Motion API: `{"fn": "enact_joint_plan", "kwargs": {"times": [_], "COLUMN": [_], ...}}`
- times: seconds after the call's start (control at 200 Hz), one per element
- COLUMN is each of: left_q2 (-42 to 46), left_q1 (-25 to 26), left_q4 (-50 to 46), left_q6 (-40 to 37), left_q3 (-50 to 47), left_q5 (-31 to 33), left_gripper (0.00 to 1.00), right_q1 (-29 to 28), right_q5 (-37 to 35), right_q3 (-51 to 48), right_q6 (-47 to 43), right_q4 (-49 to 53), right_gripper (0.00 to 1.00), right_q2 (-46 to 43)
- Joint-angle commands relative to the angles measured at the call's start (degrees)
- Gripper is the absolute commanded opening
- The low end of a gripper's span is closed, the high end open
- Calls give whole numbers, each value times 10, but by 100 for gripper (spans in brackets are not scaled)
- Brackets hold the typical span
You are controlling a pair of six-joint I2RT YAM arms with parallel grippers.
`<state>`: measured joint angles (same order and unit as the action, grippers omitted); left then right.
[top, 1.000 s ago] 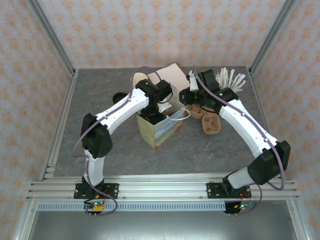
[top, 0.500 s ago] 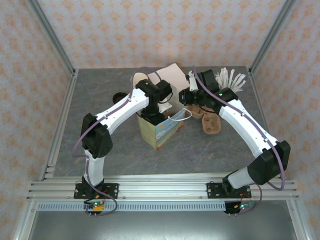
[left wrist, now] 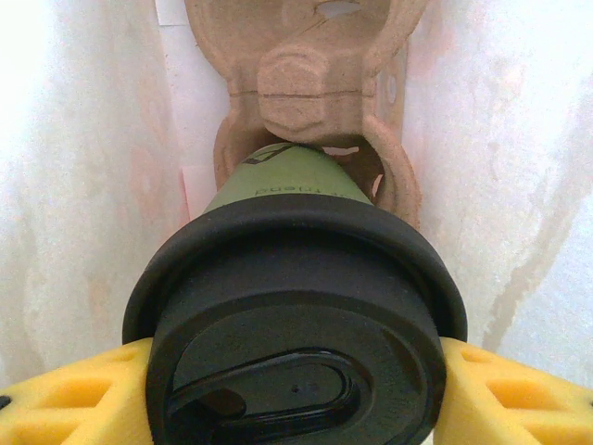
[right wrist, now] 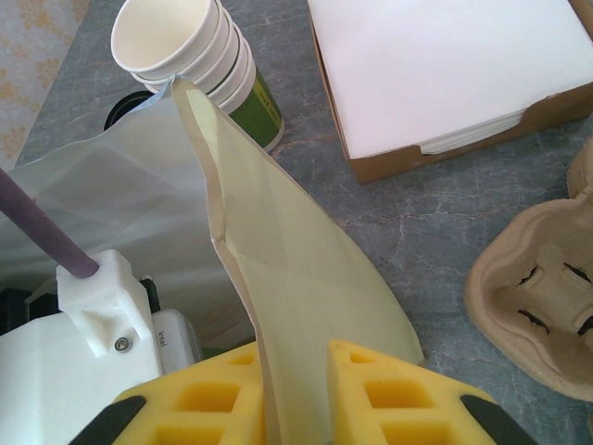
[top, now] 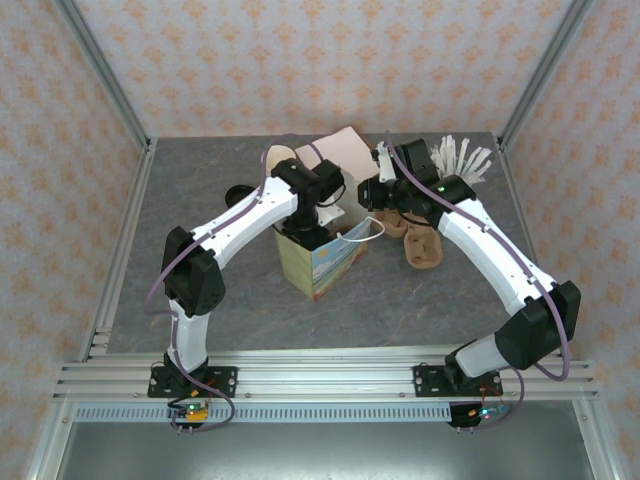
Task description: Pack the takeout coffee
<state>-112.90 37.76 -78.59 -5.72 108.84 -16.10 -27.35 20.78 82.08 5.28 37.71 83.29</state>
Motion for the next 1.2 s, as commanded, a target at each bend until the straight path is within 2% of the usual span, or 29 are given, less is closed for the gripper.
{"fn": "enact_joint_plan", "kwargs": {"times": [0.0,1.196], "left_q2": [-7,1], "left_q1": [4,0], "left_q4": [1,12], "left_q6": [-13,-26], "left_q3": [16,16], "left_q5": [-26,-55], "left_gripper": [32,33], "right_q1": [-6,-7], "right_q5": [-11,-10], "right_q3": [6,5], "right_q6": [-9,-8], "right_q4": [17,17], "right_gripper": [21,21], "right_q2": [8,10]}}
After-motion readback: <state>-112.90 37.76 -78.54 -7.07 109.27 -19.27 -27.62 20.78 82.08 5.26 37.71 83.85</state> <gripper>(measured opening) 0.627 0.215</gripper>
